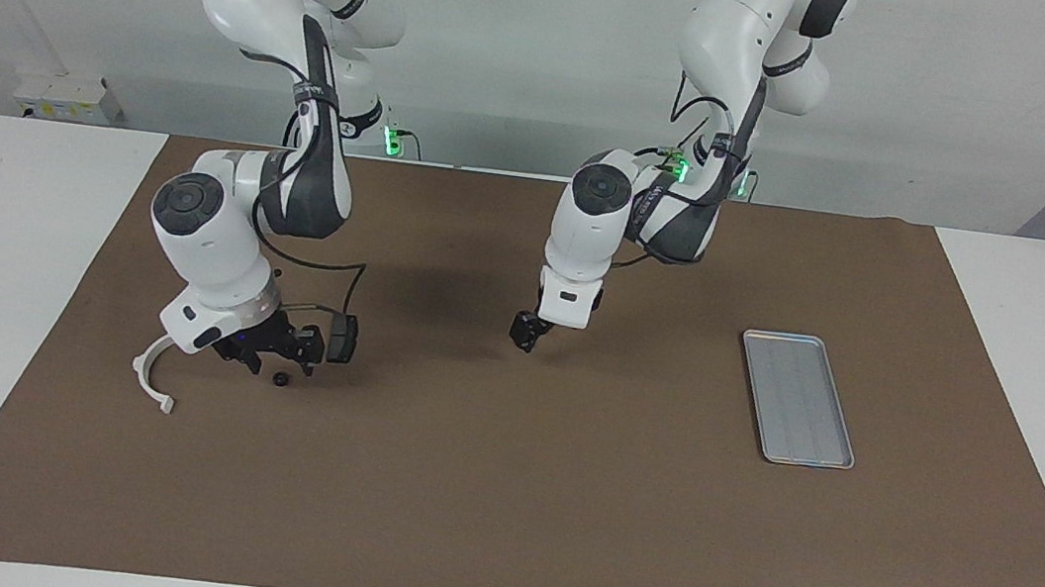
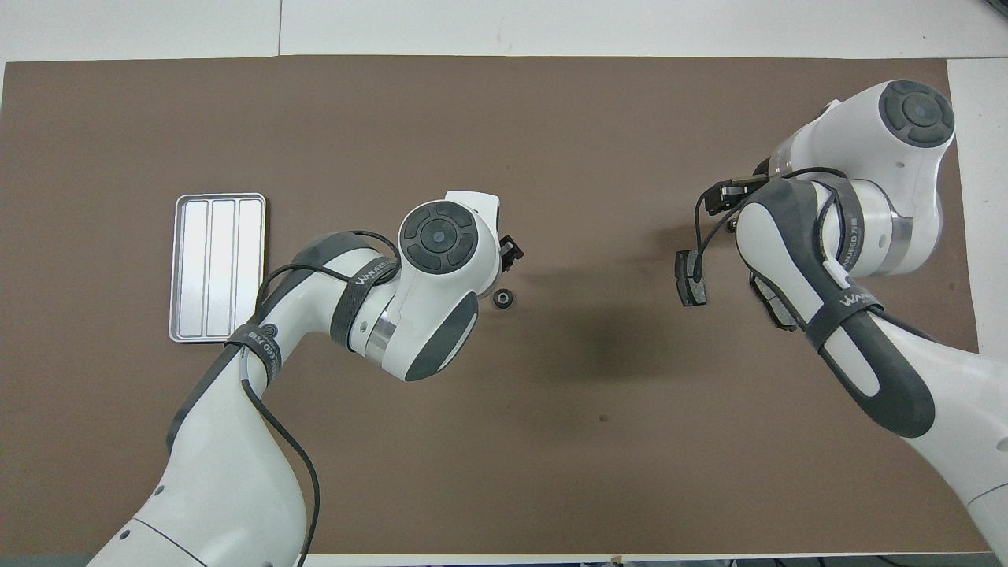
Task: Pick bearing gear from pile to tray
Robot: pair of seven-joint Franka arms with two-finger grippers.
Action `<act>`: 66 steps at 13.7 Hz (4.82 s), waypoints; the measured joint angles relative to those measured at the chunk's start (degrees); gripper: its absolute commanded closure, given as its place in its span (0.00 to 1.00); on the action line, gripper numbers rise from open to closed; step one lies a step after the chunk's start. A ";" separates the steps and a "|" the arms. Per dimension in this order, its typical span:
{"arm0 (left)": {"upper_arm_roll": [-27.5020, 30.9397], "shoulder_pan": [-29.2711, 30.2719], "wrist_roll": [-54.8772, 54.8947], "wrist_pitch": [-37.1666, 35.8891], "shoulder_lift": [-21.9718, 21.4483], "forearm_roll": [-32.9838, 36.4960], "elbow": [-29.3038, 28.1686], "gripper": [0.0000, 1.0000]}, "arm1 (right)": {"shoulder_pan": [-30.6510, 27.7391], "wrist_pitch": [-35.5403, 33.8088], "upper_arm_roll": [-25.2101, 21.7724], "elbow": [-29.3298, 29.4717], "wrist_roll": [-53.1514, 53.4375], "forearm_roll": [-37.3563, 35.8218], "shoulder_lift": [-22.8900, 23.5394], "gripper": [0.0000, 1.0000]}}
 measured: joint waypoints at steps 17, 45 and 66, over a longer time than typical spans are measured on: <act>0.95 -3.55 -8.18 0.43 7.02 2.02 6.33 0.05 | -2.02 6.08 0.05 -4.01 -2.82 -0.04 1.63 0.18; 0.95 -4.55 -8.64 -1.59 6.60 3.31 4.63 1.00 | -1.28 2.51 0.19 2.26 -2.82 -0.21 2.29 1.00; 3.30 33.75 50.85 -9.35 -8.72 3.37 -7.44 1.00 | 30.04 -1.66 1.26 2.27 47.97 -0.20 -2.91 1.00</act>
